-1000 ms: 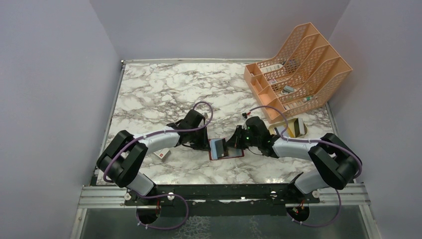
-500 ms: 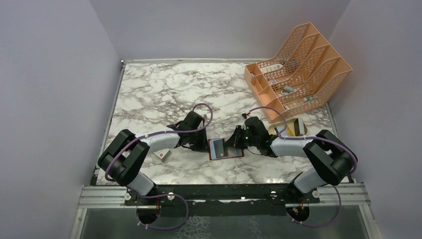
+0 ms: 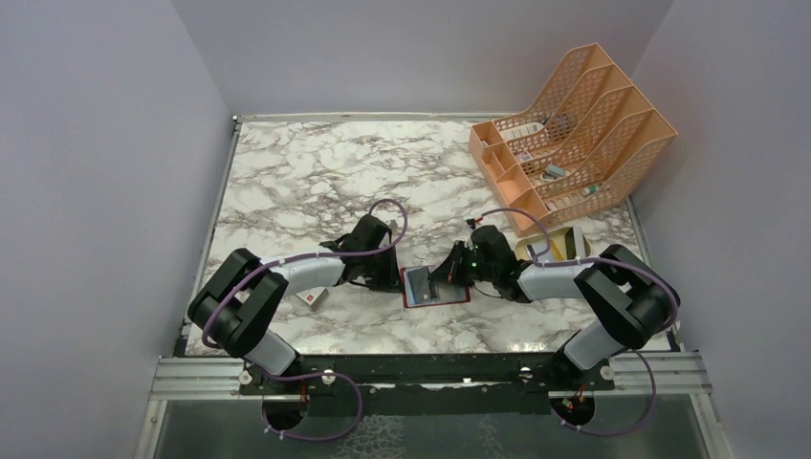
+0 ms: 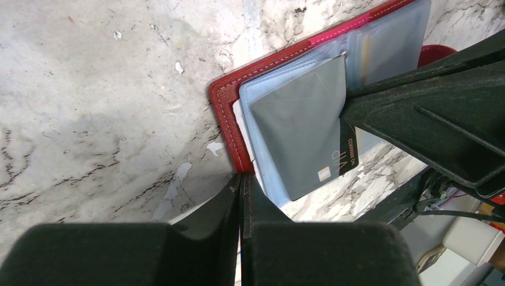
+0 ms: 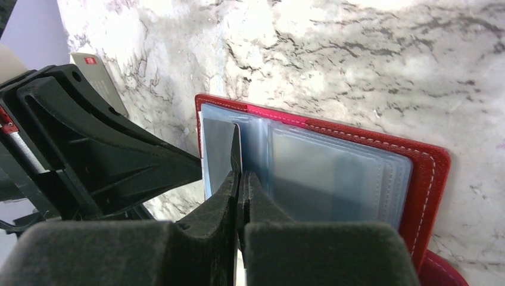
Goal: Put the credit cards into the card holder
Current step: Insert the credit card into the card holder.
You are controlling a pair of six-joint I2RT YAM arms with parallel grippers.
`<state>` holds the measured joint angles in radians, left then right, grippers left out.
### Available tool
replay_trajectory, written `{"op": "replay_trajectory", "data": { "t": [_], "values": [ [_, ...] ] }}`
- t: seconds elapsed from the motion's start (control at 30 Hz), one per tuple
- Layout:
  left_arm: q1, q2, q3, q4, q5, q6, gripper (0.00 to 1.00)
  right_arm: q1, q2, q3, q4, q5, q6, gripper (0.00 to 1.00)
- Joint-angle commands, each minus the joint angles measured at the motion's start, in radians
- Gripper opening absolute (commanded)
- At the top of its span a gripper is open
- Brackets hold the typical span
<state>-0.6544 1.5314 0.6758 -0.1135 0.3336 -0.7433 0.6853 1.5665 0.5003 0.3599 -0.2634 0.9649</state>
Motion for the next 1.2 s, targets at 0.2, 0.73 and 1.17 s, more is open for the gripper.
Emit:
{"op": "replay_trajectory", "data": {
  "t": [0.2,0.73,1.17],
  "values": [
    [-0.002,0.005,-0.028,0.051,0.054,-0.025,0.06,0.002,-0.069,-0.070,0.068,0.060,0.056,0.01],
    [-0.001,-0.012,-0.091,0.150,0.118,-0.121,0.05,0.040,-0.075,-0.120,0.149,0.125,0.113,0.01],
    [-0.001,0.004,-0.109,0.159,0.102,-0.123,0.05,0.045,-0.169,-0.183,0.117,0.192,0.127,0.01]
  ]
}}
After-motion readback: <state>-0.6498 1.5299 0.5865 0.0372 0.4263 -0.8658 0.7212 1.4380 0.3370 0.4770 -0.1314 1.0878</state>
